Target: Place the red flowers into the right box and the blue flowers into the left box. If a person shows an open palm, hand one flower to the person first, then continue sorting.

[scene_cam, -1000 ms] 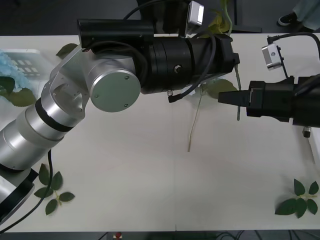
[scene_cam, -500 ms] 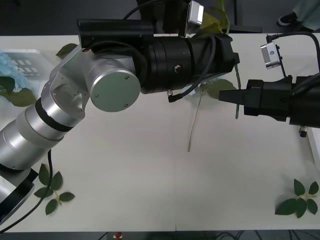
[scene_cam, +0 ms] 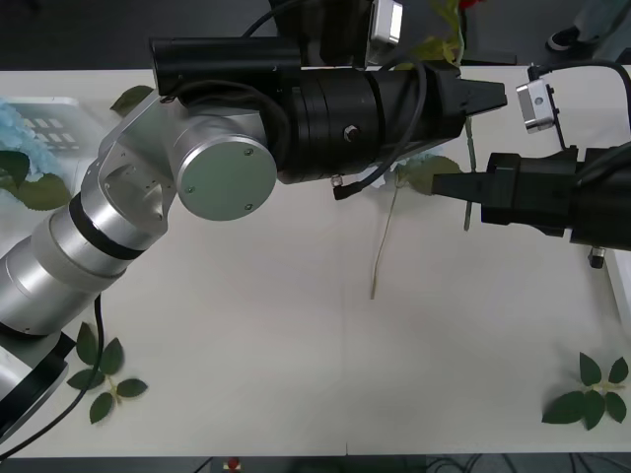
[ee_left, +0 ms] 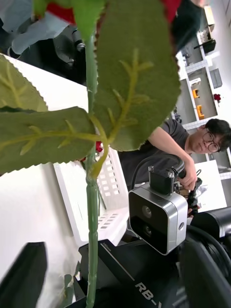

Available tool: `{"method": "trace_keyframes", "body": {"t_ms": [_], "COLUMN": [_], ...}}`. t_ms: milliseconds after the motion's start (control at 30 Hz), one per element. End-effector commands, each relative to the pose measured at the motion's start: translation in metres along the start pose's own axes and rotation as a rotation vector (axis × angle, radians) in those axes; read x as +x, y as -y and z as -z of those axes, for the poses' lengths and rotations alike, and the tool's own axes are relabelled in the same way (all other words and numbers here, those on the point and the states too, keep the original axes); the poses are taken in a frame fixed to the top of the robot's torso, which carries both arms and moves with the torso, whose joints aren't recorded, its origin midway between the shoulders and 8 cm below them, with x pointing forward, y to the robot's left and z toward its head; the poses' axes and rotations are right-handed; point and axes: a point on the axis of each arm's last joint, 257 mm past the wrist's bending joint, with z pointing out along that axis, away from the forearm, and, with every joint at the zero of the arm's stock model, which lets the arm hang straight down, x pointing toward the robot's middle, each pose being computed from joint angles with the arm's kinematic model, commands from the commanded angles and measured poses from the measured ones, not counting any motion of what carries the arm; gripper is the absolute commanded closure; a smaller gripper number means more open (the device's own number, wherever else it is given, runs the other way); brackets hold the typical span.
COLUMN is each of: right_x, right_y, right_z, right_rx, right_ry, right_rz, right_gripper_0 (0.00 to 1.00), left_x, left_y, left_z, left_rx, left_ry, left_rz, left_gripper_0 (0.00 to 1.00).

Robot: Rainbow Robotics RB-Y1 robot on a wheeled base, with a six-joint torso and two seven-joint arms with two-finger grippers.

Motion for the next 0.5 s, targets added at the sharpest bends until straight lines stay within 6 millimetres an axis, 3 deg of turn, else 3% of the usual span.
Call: {"method": "trace_keyframes", "body": {"t_ms": [33, 300, 500], "right_x": [-0.024, -0.055, -0.058], "right_y": [-0.002, 0.042, 0.090], "right_z": [0.009, 0.072, 0.150], "right_rx": [0.009, 0.147, 0.326], "right_ry": [0.048, 0.019, -0.081], "right_rz": [-0.009, 0.006, -0.036], "right_gripper_0": [1.00, 1.00, 1.00], "left_x": [-0.005, -0.007, -0.020], "left_y": [0.041, 0.036, 0.013], "left_z": [0.000, 0.001, 0.011], "left_rx": [0.074, 0.062, 0.001], "left_ry": [0.009, 0.014, 0.028], "left_rz": [-0.080, -0.119, -0.290], "left_gripper_0": [0.09, 0.01, 0.00]}}
